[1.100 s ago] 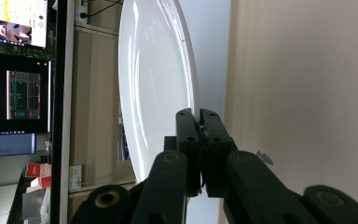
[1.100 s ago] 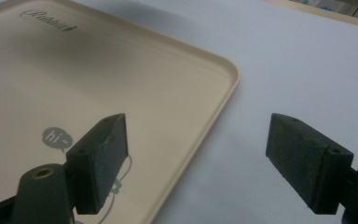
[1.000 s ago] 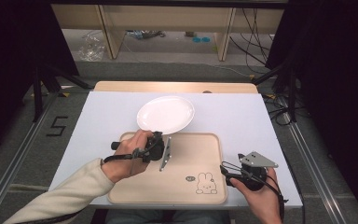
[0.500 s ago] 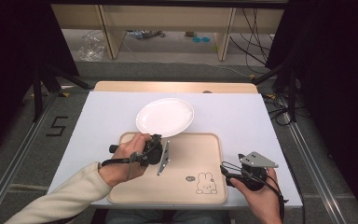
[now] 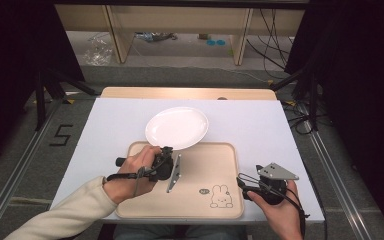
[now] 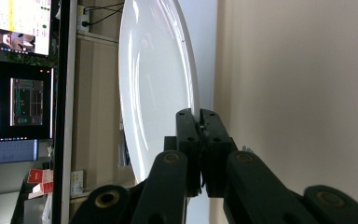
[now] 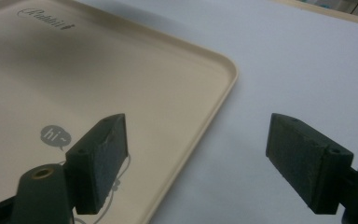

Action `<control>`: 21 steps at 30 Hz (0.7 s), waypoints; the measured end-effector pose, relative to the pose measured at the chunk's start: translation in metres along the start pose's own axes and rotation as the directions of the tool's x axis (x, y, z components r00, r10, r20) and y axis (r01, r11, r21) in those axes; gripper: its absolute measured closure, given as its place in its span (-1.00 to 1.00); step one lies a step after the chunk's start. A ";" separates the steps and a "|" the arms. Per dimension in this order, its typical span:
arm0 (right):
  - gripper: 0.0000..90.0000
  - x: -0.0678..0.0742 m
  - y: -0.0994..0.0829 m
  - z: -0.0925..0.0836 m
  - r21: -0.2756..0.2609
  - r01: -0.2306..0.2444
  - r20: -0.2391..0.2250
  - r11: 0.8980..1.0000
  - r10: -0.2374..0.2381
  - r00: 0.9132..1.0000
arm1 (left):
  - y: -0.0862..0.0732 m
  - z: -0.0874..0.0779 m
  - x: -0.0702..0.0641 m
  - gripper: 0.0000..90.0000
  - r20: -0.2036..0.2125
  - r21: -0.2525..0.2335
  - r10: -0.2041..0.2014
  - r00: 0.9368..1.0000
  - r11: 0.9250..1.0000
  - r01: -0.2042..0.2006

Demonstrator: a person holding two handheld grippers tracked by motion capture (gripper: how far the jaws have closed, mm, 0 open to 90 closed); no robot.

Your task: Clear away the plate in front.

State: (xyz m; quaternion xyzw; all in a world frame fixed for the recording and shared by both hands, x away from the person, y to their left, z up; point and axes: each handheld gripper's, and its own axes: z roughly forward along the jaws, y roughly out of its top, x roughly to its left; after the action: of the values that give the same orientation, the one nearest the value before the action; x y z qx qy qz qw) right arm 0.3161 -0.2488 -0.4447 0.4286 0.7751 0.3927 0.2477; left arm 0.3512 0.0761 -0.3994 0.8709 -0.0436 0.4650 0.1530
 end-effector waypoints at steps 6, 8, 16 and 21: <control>-0.52 0.000 0.000 0.000 -0.005 0.001 0.003 1.000 -0.001 1.000 | 0.000 -0.004 -0.002 0.96 -0.003 0.002 0.010 1.000 1.000 -0.010; -0.52 0.000 0.000 0.000 -0.004 -0.004 0.000 1.000 0.004 1.000 | 0.000 -0.004 -0.002 0.96 -0.003 0.000 0.009 1.000 1.000 -0.009; -0.52 0.000 0.000 0.000 -0.004 -0.004 0.001 1.000 0.004 1.000 | -0.001 -0.009 -0.004 0.96 -0.002 -0.002 0.013 1.000 1.000 -0.013; -0.52 0.000 0.000 0.000 -0.002 -0.001 0.001 1.000 0.001 1.000 | 0.000 -0.014 -0.006 0.96 -0.003 -0.008 0.015 1.000 1.000 -0.015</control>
State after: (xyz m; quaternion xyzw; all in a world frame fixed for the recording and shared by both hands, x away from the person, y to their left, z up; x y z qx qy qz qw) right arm 0.3157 -0.2486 -0.4443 0.4290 0.7744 0.3934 0.2481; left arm 0.3363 0.0800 -0.3973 0.8693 -0.0518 0.4672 0.1528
